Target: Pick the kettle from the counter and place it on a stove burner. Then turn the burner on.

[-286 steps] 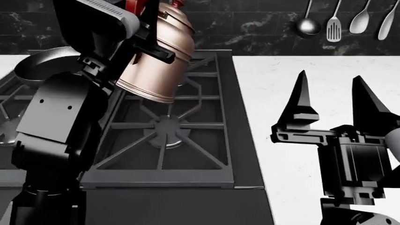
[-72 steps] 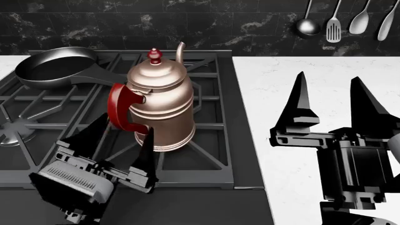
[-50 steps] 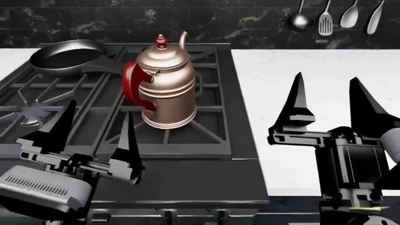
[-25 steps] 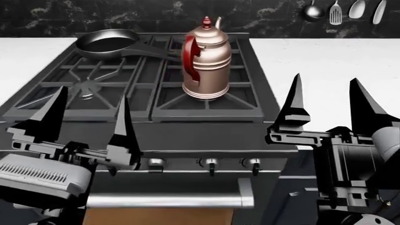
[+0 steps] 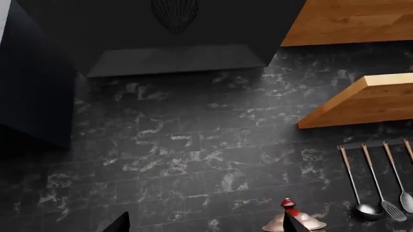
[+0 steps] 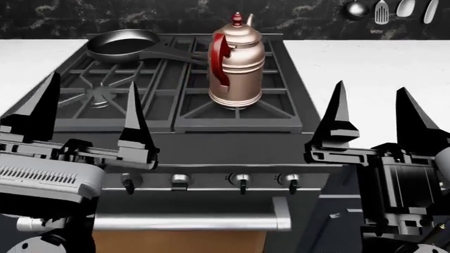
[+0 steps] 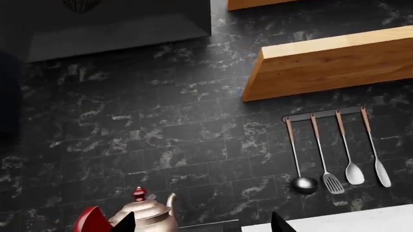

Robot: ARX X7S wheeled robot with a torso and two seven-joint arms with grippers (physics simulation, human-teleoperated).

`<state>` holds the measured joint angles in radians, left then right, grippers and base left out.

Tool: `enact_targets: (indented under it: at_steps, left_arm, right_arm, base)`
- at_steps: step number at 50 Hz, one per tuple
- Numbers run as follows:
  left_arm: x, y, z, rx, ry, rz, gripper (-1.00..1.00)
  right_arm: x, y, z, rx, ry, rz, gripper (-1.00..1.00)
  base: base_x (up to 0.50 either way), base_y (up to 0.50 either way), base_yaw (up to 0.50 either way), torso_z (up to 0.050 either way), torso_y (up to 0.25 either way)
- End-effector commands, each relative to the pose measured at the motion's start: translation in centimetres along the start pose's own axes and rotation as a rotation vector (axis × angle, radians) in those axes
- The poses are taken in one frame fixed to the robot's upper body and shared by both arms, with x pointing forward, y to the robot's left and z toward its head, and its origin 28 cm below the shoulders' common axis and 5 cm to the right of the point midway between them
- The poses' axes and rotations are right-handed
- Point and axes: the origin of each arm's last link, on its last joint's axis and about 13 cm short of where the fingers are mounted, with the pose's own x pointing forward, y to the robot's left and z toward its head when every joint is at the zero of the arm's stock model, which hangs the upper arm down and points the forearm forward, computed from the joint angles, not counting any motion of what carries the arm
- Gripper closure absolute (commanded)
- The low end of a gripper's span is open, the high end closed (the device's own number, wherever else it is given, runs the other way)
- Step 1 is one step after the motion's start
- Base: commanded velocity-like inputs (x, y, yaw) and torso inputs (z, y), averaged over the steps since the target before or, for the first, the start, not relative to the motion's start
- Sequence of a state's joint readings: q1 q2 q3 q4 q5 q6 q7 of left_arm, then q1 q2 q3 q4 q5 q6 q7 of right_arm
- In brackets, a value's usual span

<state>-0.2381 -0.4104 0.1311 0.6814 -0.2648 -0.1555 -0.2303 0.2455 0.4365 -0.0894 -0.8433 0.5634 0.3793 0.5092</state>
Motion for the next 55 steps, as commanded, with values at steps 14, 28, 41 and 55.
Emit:
enact_targets:
  at_steps: [14,28,41,55]
  left_arm:
    - [1.08,-0.12,1.62,0.095,-0.129,0.075,-1.0]
    - [1.16,-0.34,1.47,0.111,-0.145,0.092,-1.0]
    - [1.12,-0.3,1.4,0.107,-0.142,0.086,-1.0]
    - [1.17,-0.48,1.41,0.101,-0.139,0.082,-1.0]
  right_arm:
    - [-0.18,-0.17,0.35,0.006,-0.021,-0.006,-1.0]
    - [-0.31,0.02,0.33,-0.004,-0.017,0.002,-1.0]
    - [-0.33,0.04,0.31,0.001,-0.016,0.004,-1.0]
    - [-0.3,0.03,0.28,0.001,-0.016,0.006,-1.0]
  base:
    - [0.0,0.0,0.0,-0.05,0.006]
    - [0.0,0.0,0.0,-0.05,0.0]
    - [0.0,0.0,0.0,-0.05,0.0]
    - [0.0,0.0,0.0,-0.05,0.0]
